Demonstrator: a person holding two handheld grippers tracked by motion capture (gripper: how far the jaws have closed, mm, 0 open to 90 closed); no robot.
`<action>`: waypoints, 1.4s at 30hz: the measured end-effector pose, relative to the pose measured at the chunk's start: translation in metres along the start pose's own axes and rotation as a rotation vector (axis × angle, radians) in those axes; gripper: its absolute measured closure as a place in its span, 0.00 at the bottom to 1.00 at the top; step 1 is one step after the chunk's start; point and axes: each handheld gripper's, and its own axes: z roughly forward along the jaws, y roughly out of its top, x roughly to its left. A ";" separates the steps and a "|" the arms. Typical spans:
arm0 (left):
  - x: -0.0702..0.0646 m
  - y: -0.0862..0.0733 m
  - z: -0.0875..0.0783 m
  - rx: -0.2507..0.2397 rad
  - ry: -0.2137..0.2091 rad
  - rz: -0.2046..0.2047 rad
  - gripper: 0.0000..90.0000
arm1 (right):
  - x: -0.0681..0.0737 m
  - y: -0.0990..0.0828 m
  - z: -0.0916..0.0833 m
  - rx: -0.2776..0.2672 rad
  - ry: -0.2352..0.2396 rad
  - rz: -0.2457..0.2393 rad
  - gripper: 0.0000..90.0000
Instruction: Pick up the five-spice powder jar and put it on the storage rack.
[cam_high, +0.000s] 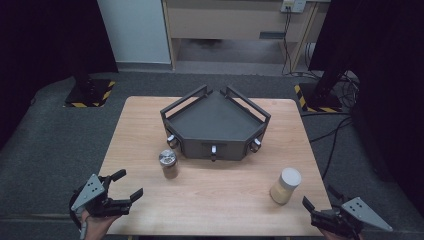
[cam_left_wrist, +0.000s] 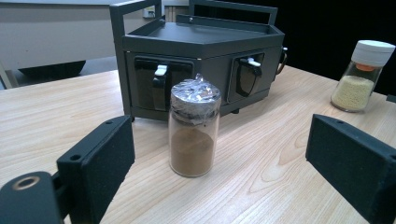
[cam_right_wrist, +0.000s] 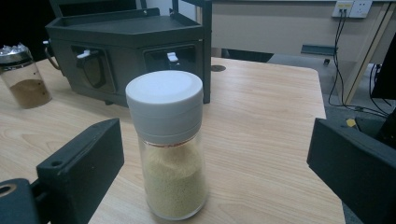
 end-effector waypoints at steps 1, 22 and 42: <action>0.000 0.000 0.000 -0.005 -0.001 -0.001 0.08 | -0.001 0.000 0.000 -0.001 0.004 -0.003 0.05; 0.001 -0.002 0.000 -0.012 -0.005 -0.002 0.07 | -0.007 -0.001 0.001 0.007 0.045 0.000 0.03; -0.002 -0.002 0.000 -0.014 0.008 0.010 0.07 | -0.008 0.000 0.003 0.020 0.070 -0.011 0.03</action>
